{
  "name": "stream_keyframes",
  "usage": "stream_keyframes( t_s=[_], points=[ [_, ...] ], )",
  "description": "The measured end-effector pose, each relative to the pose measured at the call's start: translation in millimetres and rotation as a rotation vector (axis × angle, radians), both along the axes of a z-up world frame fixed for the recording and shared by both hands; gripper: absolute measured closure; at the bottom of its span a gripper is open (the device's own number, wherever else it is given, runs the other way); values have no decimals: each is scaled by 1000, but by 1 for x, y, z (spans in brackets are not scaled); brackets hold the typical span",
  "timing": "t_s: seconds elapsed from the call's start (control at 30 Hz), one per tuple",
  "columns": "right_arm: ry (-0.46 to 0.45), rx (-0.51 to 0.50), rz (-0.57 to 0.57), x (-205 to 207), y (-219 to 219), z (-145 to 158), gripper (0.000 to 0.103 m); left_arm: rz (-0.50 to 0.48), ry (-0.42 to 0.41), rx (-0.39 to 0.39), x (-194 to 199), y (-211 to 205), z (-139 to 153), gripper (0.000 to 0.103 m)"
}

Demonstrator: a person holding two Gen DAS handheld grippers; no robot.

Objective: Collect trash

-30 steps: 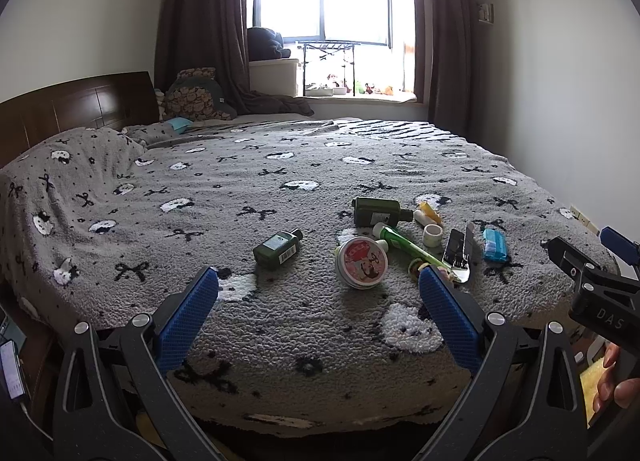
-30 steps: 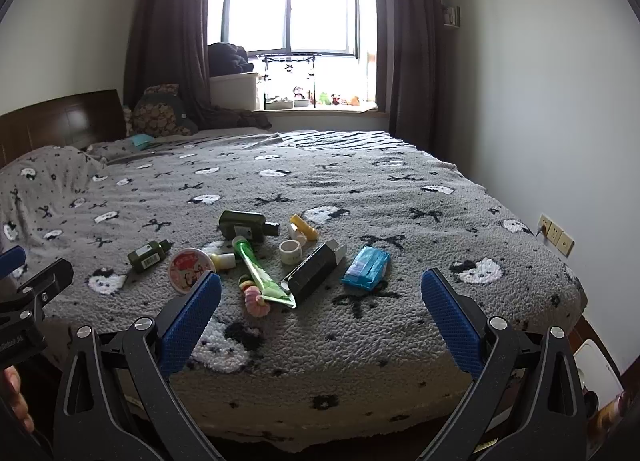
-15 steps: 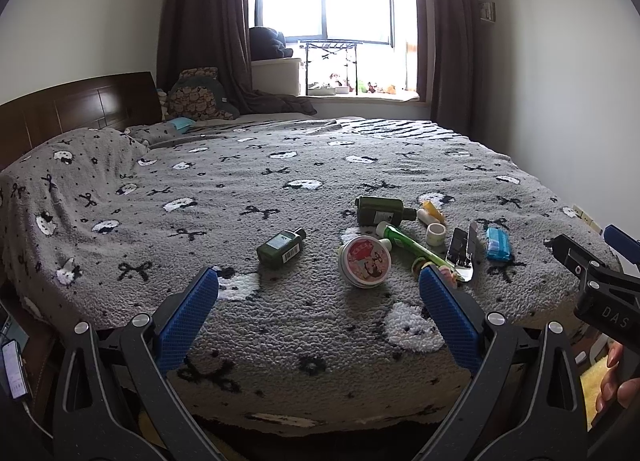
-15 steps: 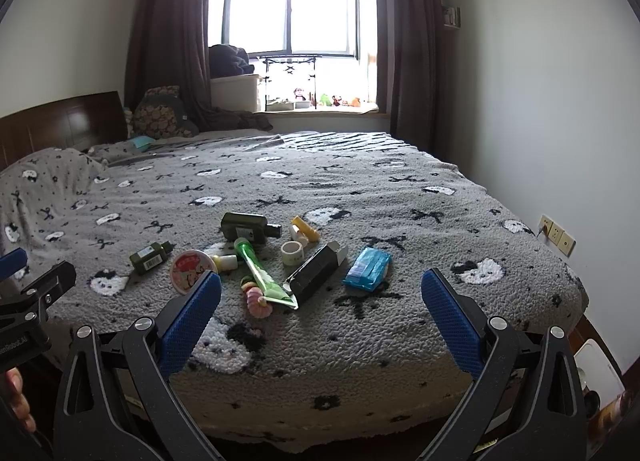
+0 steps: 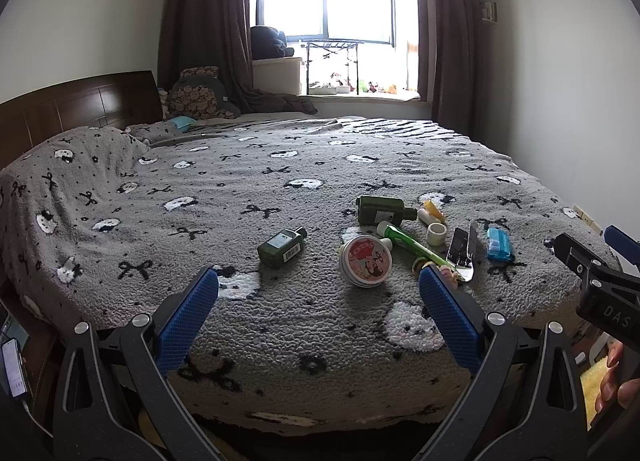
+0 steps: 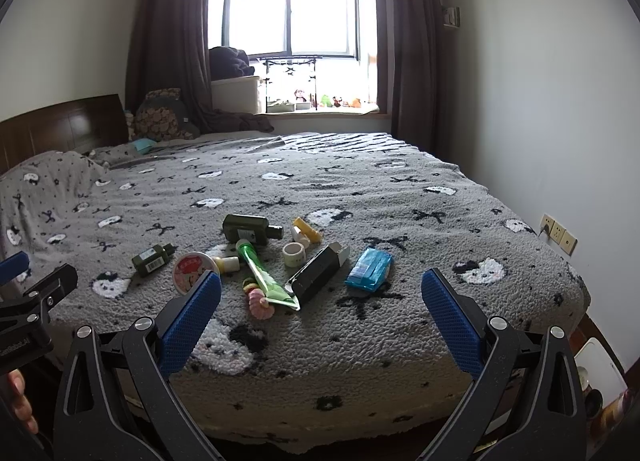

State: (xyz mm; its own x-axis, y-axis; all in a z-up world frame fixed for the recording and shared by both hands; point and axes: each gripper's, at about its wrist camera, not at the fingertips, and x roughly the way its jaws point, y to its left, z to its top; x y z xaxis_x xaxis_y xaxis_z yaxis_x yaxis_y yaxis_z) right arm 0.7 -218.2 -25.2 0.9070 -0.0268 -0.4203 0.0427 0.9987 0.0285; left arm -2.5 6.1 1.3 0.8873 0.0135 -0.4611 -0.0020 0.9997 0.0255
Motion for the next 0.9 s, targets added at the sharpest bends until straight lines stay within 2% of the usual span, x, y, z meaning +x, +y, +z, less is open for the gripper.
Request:
stream_keyframes(
  t_s=[0.9],
  points=[
    [-25, -25, -6, -2, 1, -1, 3, 4, 1, -6, 0, 2, 0, 8]
  ],
)
